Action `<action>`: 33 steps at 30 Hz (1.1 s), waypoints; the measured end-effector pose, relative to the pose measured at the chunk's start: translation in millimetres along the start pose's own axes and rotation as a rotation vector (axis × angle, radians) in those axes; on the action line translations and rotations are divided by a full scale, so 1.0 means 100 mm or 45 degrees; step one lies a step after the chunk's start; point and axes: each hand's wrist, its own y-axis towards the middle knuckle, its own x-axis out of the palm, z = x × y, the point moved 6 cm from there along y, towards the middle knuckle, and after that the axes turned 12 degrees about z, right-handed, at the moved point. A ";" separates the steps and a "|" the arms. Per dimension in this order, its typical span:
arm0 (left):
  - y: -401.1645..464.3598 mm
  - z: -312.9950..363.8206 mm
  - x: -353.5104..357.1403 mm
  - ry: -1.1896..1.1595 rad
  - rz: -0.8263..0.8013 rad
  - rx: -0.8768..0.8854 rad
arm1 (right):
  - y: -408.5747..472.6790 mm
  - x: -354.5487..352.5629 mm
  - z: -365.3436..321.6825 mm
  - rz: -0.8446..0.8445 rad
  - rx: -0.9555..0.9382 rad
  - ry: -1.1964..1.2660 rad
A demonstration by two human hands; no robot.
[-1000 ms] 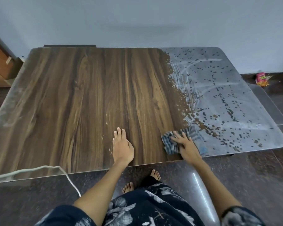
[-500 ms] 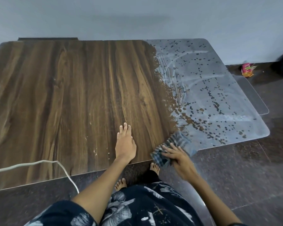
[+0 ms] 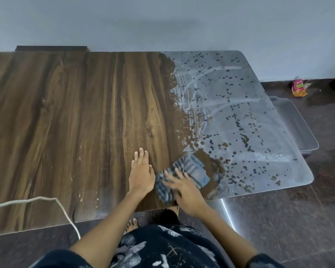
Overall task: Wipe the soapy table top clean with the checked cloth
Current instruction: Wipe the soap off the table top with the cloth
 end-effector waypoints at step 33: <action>0.35 0.37 0.26 0.063 0.174 -0.220 | 1.75 -0.96 1.41 0.084 0.211 -0.383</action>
